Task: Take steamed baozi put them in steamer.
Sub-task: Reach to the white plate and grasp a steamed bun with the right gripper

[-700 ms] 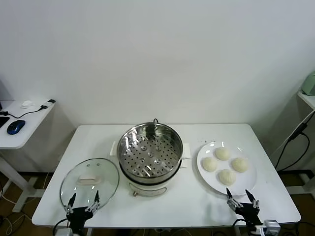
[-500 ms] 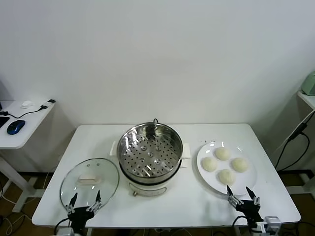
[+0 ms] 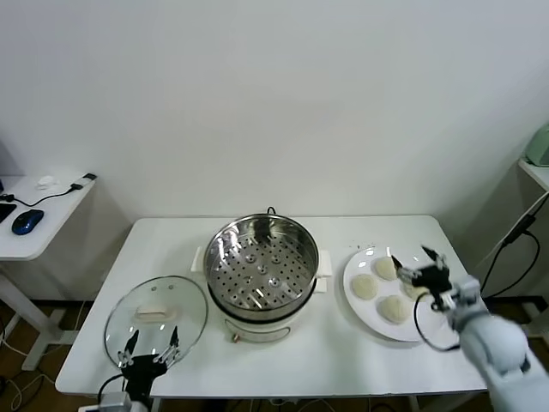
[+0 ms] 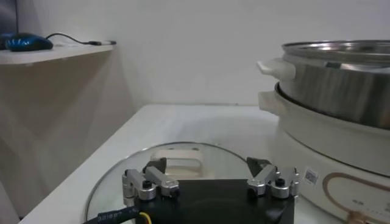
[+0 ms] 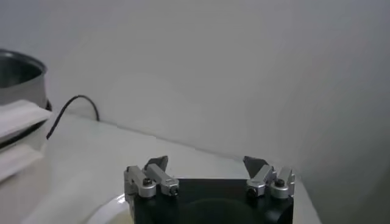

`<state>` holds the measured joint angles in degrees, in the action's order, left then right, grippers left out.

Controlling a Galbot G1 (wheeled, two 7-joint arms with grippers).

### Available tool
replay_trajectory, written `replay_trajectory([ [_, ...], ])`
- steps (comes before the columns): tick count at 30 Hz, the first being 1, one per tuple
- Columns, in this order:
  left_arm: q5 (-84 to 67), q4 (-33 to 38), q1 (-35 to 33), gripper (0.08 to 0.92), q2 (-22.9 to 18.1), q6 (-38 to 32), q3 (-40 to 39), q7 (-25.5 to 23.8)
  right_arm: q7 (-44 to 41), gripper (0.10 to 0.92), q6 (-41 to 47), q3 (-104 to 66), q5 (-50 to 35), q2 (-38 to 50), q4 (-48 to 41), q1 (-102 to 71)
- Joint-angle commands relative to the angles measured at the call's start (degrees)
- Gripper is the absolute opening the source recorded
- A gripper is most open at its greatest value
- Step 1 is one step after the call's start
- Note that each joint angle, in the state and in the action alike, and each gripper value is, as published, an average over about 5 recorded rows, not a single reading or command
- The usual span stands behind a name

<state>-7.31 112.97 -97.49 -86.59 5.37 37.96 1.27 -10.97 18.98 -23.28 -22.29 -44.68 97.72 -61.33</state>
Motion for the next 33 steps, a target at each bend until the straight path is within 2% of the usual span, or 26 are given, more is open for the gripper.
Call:
replay_trajectory([
  [1, -0.3, -0.5, 0.4, 0.823, 0.1, 0.0, -0.6, -0.1, -39.6, 0.823, -8.2, 45.1, 8.7, 21.4, -23.3, 48.2],
  [5, 0.0, -0.7, 0.5, 0.823, -0.2, 0.1, -1.1, -0.4, -52.7, 0.823, -17.5, 66.3, 12.5, 18.6, -32.7, 66.9],
  [7, 0.1, -0.8, 0.6, 0.823, -0.3, 0.2, -1.2, -0.6, -56.6, 0.823, -21.1, 76.0, 13.8, 16.1, -37.3, 74.9],
  [13, 0.2, -1.2, 0.9, 0.823, -0.3, 0.2, -1.0, -1.0, -60.6, 0.823, -23.9, 94.1, 13.8, 6.7, -45.9, 88.4],
  [20, -0.5, -1.5, 0.6, 0.823, 0.1, 0.0, -0.3, -1.1, -57.7, 0.823, -20.2, 94.7, 13.1, -1.0, -49.9, 84.1],
  [33, -0.2, -1.0, 0.1, 0.823, -0.4, -0.4, -0.3, -1.2, -51.8, 0.823, -17.9, 83.8, 15.5, -7.6, -57.3, 71.7],
])
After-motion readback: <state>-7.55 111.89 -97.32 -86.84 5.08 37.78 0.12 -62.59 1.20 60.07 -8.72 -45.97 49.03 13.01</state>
